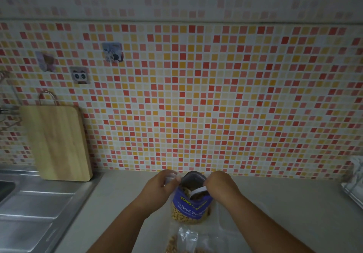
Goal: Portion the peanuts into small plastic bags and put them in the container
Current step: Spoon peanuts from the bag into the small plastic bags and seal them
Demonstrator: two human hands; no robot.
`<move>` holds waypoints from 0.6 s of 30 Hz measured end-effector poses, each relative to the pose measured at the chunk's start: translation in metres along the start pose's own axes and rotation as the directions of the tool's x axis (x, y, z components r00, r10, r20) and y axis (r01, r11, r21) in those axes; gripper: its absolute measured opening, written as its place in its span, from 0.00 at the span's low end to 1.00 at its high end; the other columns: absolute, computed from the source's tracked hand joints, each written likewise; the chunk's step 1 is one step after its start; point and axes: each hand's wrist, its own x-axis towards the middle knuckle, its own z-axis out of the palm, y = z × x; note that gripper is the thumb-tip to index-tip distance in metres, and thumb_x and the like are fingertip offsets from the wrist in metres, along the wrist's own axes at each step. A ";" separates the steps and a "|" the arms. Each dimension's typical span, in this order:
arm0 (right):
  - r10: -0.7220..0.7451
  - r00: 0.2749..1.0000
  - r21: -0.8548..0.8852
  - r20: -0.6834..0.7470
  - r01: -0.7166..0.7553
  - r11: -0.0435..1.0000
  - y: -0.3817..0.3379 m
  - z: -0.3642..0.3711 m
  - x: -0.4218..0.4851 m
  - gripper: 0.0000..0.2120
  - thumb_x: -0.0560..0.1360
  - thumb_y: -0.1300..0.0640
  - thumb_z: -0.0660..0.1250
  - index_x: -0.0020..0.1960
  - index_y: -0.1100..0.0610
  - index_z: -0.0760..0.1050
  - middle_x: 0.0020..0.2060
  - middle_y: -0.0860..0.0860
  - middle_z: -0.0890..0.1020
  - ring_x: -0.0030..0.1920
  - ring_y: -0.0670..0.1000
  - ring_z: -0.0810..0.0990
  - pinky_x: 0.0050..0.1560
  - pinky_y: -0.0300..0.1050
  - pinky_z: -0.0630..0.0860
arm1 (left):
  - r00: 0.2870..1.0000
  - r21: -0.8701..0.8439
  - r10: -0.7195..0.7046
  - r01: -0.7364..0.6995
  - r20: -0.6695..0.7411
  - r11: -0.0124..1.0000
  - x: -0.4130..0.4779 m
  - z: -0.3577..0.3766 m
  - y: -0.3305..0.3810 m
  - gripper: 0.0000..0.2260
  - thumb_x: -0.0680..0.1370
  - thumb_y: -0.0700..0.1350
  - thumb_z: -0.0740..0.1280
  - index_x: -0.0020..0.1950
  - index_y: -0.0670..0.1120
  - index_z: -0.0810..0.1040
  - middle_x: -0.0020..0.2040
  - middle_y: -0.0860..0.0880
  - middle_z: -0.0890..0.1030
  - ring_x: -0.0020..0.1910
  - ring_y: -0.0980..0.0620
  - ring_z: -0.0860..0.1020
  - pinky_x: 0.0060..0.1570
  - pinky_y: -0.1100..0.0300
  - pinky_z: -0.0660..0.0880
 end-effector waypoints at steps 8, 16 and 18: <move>-0.129 0.977 -0.220 0.167 0.165 0.962 0.023 -0.020 0.001 0.15 0.76 0.57 0.59 0.60 0.55 0.78 0.58 0.54 0.80 0.51 0.53 0.78 0.46 0.41 0.69 | 0.998 0.038 0.015 -0.013 -0.057 0.999 0.002 -0.011 0.006 0.13 0.78 0.54 0.62 0.60 0.53 0.71 0.54 0.54 0.76 0.52 0.57 0.75 0.46 0.66 0.71; -0.052 0.954 -0.490 0.296 0.198 0.849 0.028 -0.044 0.010 0.19 0.78 0.58 0.56 0.68 0.50 0.70 0.59 0.53 0.76 0.50 0.51 0.73 0.50 0.42 0.69 | 0.987 0.393 0.153 -0.161 0.051 0.905 0.006 -0.004 0.005 0.22 0.75 0.57 0.66 0.66 0.53 0.68 0.61 0.53 0.74 0.58 0.55 0.71 0.56 0.63 0.68; -0.079 0.963 -0.562 0.257 0.216 0.798 0.030 -0.051 0.012 0.20 0.79 0.58 0.57 0.70 0.52 0.67 0.64 0.55 0.74 0.57 0.54 0.75 0.57 0.44 0.72 | 0.982 0.454 0.171 -0.189 0.081 0.871 0.007 -0.001 0.009 0.24 0.75 0.58 0.65 0.68 0.53 0.66 0.65 0.53 0.73 0.62 0.53 0.69 0.60 0.61 0.67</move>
